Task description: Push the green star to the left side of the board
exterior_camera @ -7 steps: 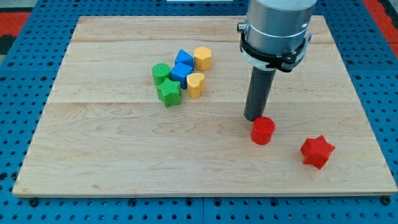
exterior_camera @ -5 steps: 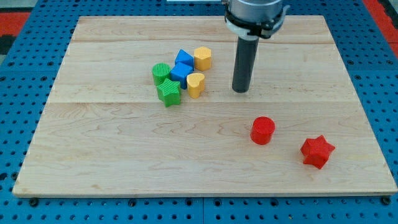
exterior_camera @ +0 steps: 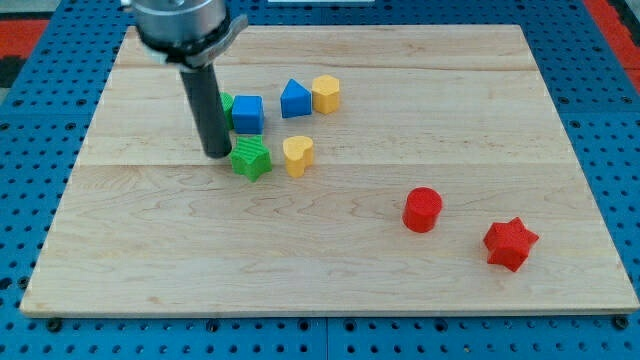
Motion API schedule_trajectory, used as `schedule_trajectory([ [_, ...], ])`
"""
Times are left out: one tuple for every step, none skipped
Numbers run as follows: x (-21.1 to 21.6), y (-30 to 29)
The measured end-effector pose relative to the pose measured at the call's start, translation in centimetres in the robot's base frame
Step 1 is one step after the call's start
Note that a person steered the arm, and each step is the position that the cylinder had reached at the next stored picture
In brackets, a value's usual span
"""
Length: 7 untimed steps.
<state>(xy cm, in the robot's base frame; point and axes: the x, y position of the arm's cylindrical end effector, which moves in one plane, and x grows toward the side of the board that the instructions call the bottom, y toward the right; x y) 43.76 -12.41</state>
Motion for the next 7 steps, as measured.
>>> schedule_trajectory([
  [0.6,1.2],
  [-0.5,1.8],
  [-3.4,2.4],
  [-3.9,4.2],
  [0.2,8.8],
  [5.2,9.0],
  [6.2,6.4],
])
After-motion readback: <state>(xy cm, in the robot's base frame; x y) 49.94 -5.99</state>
